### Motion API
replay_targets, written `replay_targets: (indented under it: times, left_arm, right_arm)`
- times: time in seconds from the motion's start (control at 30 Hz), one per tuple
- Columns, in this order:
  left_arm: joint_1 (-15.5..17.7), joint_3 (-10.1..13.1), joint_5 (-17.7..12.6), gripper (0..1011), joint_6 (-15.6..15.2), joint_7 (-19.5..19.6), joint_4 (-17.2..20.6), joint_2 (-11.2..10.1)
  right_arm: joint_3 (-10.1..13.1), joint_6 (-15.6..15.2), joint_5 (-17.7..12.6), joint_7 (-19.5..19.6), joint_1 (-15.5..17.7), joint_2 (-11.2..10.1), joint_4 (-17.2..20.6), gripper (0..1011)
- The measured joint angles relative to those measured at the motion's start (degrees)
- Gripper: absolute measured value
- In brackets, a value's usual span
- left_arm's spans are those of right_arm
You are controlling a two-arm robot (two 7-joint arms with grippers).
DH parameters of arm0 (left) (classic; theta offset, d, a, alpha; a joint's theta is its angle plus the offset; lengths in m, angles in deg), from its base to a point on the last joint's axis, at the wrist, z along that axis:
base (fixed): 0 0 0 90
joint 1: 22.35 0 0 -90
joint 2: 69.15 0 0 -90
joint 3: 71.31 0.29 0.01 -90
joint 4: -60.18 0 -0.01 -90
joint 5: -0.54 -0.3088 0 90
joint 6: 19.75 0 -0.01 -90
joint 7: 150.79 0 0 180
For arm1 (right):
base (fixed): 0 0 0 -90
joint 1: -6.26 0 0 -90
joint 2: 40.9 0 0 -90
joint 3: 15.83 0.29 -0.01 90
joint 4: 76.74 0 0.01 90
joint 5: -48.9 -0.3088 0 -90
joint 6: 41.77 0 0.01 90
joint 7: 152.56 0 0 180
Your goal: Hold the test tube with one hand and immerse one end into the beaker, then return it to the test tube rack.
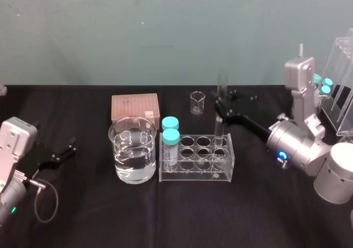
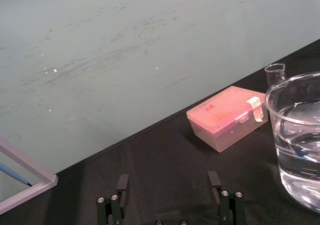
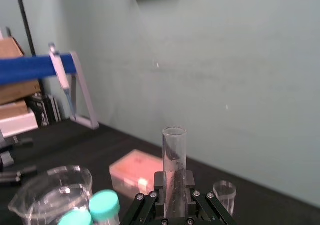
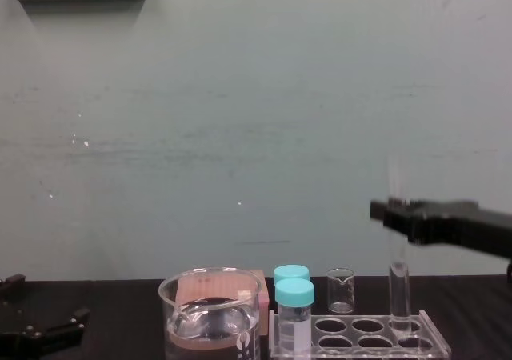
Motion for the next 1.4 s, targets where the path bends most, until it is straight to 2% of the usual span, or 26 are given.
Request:
replay_targets:
  times: [0.33, 0.63, 1.4]
  left_arm:
    - [0.0, 0.0, 0.0, 1000, 0.0, 0.0, 0.0, 0.0]
    - [0.0, 0.0, 0.0, 1000, 0.0, 0.0, 0.0, 0.0]
    - [0.0, 0.0, 0.0, 1000, 0.0, 0.0, 0.0, 0.0]
  right_arm:
    - [2.2, 2.5, -1.2, -0.9, 0.0, -0.7, 6.5, 226]
    - [4.0, 2.9, -1.2, 0.2, 0.3, -2.0, 10.8, 226]
    - [4.7, 0.8, -0.7, 1.7, 2.1, -2.4, 11.8, 226]
